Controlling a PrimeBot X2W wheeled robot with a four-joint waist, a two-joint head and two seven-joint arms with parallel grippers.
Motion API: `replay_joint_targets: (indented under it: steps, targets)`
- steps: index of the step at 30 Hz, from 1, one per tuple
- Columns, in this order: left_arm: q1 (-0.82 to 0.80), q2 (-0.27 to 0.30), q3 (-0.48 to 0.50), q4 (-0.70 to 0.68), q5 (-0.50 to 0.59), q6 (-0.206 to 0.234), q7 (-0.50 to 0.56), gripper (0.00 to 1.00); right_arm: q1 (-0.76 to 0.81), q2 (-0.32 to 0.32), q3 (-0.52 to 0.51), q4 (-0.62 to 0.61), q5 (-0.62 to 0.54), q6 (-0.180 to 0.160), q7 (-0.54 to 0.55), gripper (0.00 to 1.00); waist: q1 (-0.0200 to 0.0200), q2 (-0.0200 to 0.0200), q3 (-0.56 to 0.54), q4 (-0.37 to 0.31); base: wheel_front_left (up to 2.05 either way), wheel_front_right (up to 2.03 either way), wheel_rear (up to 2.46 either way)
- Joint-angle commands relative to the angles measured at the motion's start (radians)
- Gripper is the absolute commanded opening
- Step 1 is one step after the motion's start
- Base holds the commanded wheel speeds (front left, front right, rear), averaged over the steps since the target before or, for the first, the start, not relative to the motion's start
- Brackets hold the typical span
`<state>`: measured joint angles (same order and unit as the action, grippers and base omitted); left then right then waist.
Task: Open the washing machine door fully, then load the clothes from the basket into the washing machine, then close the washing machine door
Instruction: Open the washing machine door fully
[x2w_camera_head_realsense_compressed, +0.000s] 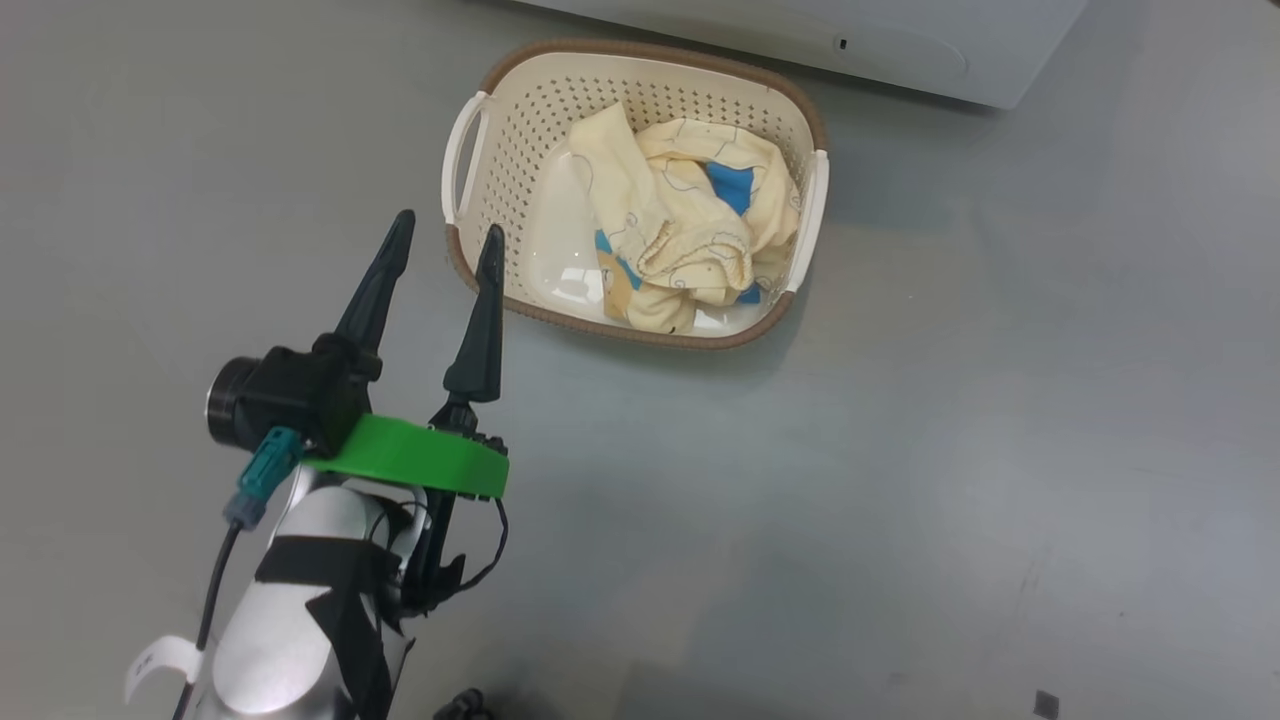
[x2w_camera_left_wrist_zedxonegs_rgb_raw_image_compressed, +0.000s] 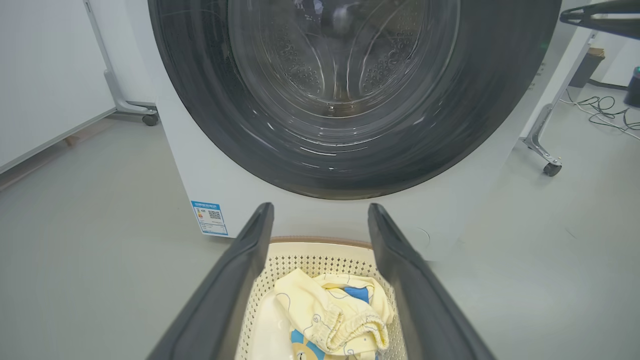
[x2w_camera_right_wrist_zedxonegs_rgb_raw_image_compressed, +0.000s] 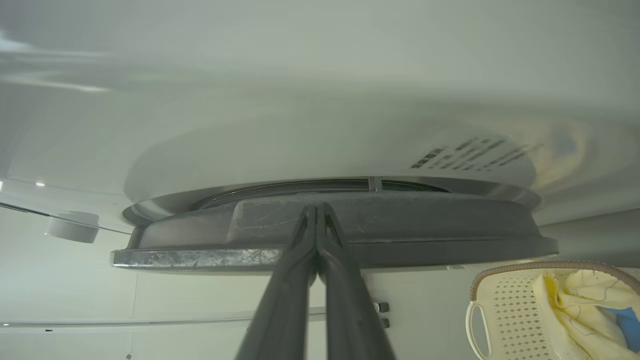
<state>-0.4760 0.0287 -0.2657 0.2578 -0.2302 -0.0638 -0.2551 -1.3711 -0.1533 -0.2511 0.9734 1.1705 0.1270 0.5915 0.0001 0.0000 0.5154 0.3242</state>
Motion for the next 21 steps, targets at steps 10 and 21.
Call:
replay_joint_targets:
  steps: [10,21]
  targets:
    - [-0.012,0.022,0.008,-0.046,-0.034,0.019,-0.007,1.00,-0.086,0.006,0.025,0.007,-0.052,0.004,0.001,0.00,-0.0001,0.0000,0.032,0.044,0.00,0.00,0.00]
    - [-0.027,0.022,-0.018,-0.056,-0.041,0.030,-0.007,1.00,-0.098,0.009,0.042,0.023,-0.083,0.004,0.009,0.00,-0.0001,0.0000,0.068,0.060,0.00,0.00,0.00]
